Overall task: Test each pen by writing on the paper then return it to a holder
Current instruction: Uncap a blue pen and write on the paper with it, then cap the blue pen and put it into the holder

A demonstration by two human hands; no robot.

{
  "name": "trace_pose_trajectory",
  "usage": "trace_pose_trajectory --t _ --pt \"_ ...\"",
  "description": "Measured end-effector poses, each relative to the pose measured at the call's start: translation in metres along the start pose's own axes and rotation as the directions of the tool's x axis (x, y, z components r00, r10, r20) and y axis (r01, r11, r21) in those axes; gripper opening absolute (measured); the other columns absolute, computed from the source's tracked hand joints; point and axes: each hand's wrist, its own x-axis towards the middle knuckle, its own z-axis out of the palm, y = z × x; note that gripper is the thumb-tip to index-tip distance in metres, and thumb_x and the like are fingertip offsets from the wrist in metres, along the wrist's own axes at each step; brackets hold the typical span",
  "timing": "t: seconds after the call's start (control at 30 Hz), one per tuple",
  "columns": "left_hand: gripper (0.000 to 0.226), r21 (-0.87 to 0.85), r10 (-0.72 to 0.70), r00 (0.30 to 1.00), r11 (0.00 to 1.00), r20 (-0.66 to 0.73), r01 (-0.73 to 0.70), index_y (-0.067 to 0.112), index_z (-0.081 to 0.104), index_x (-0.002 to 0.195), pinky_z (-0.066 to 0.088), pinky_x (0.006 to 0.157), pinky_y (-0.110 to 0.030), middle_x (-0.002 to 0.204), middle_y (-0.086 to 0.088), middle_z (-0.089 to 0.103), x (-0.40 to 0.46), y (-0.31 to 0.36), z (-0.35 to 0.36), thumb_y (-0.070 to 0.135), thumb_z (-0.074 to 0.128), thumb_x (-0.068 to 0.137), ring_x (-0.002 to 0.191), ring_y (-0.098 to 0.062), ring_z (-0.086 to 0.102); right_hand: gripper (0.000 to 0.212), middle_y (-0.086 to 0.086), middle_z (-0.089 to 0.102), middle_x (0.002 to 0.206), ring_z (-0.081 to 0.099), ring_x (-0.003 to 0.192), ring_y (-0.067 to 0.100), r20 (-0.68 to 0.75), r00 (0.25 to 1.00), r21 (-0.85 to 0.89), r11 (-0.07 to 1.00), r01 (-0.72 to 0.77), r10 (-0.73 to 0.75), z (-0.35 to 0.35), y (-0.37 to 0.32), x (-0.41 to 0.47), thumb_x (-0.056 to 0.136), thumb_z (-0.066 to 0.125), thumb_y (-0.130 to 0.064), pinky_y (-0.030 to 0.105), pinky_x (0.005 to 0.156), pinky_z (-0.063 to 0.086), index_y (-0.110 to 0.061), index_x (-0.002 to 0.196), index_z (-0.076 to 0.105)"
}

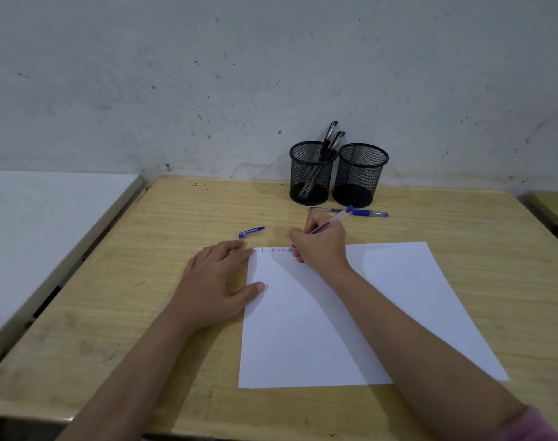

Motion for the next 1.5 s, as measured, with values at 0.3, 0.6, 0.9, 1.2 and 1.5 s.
trace_pose_trajectory --t 0.3,0.6,0.9,1.2,1.5 --pt "0.039 -0.217 -0.096 0.971 0.975 -0.217 0.048 0.016 0.064 0.109 0.043 0.083 -0.022 0.105 0.004 0.063 0.009 0.003 -0.008 0.039 0.063 0.078 0.098 -0.012 0.058 0.029 0.013 0.055 0.05 0.058 0.037 0.013 -0.05 0.989 0.098 0.987 -0.131 0.136 -0.005 -0.006 0.001 0.075 0.063 0.0 0.02 0.036 0.042 -0.012 0.062 0.041" --pt "0.031 -0.172 -0.203 0.959 0.97 -0.199 0.17 0.014 0.065 0.112 0.049 0.078 -0.033 0.103 -0.002 0.063 0.06 0.007 0.01 0.02 0.063 0.082 0.093 -0.02 0.059 0.035 0.013 0.067 0.064 0.062 0.046 0.013 0.111 0.985 0.198 0.968 -0.153 0.133 -0.014 -0.011 0.001 0.068 0.083 -0.012 0.018 0.04 0.043 -0.014 0.064 0.048" --pt "0.017 -0.343 -0.284 0.94 0.916 -0.19 0.207 0.012 0.071 0.099 0.042 0.069 -0.013 0.097 -0.001 0.067 0.075 0.021 0.002 0.014 0.061 0.085 0.078 -0.011 0.059 0.007 0.012 0.07 0.074 0.072 0.071 0.022 0.189 0.979 0.413 0.898 -0.15 0.077 -0.024 -0.026 0.003 0.082 0.064 0.004 0.029 0.063 0.059 -0.001 0.077 0.062" --pt "0.014 -0.661 -0.233 0.955 0.748 -0.182 0.057 0.017 0.073 0.088 0.049 0.071 -0.011 0.088 0.005 0.071 0.069 0.057 -0.026 0.007 0.068 0.08 0.075 -0.001 0.064 0.005 0.017 0.066 0.071 0.064 0.068 0.023 0.198 0.979 0.263 0.965 0.004 -0.058 -0.031 -0.043 0.002 0.073 0.072 0.005 0.03 0.062 0.059 0.004 0.077 0.069" --pt "0.015 -0.754 -0.134 0.975 0.655 -0.177 -0.047 0.018 0.073 0.084 0.047 0.071 -0.016 0.078 0.008 0.073 0.059 0.077 -0.048 0.006 0.068 0.079 0.074 -0.005 0.062 0.013 0.004 0.068 0.064 0.066 0.062 0.014 0.191 0.97 0.434 0.899 0.056 -0.153 -0.044 -0.061 -0.015 0.074 0.074 0.001 0.029 0.059 0.058 -0.005 0.078 0.063"
